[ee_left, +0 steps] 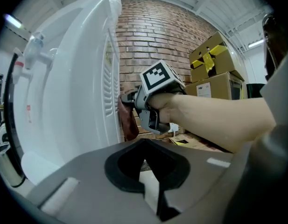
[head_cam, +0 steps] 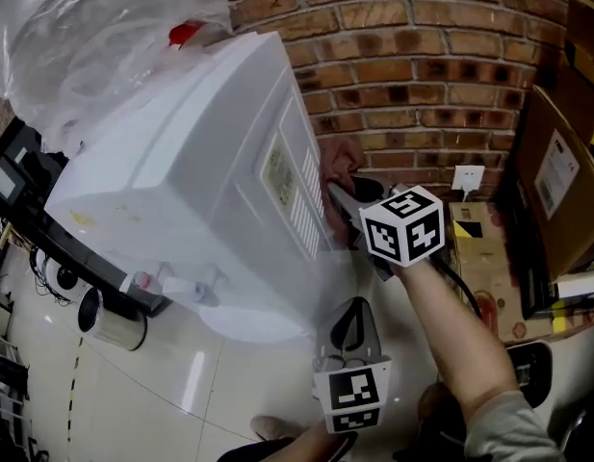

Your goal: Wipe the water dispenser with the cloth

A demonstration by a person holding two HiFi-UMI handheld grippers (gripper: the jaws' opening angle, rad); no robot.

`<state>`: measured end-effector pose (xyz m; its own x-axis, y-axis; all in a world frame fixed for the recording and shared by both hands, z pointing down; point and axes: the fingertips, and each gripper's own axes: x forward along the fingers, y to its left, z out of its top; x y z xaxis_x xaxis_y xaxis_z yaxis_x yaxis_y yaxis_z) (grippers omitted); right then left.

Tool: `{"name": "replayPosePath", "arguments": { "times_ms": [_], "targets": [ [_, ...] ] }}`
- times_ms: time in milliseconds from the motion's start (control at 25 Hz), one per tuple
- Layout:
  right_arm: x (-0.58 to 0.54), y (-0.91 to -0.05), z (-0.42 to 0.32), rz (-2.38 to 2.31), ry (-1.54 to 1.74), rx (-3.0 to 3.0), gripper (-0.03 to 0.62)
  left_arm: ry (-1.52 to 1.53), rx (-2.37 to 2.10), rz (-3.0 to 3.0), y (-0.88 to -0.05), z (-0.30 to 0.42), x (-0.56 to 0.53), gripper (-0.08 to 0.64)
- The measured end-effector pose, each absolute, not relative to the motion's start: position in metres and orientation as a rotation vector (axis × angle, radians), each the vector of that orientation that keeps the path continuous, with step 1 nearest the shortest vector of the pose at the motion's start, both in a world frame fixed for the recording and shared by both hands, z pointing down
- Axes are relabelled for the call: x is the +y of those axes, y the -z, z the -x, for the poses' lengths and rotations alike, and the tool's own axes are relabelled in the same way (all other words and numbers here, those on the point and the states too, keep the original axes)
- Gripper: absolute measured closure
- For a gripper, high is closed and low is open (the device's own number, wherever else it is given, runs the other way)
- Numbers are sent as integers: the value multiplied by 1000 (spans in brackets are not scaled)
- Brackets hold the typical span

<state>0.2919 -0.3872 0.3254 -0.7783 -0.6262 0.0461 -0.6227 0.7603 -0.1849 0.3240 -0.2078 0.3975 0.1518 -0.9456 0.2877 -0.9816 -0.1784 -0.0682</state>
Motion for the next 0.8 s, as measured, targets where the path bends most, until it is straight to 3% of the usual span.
{"name": "replayPosePath", "arguments": {
  "times_ms": [800],
  "targets": [
    [-394,-411,-286,953,329,3103,525,-434,-1918,-2195,-439,-326,-225,560]
  ]
}}
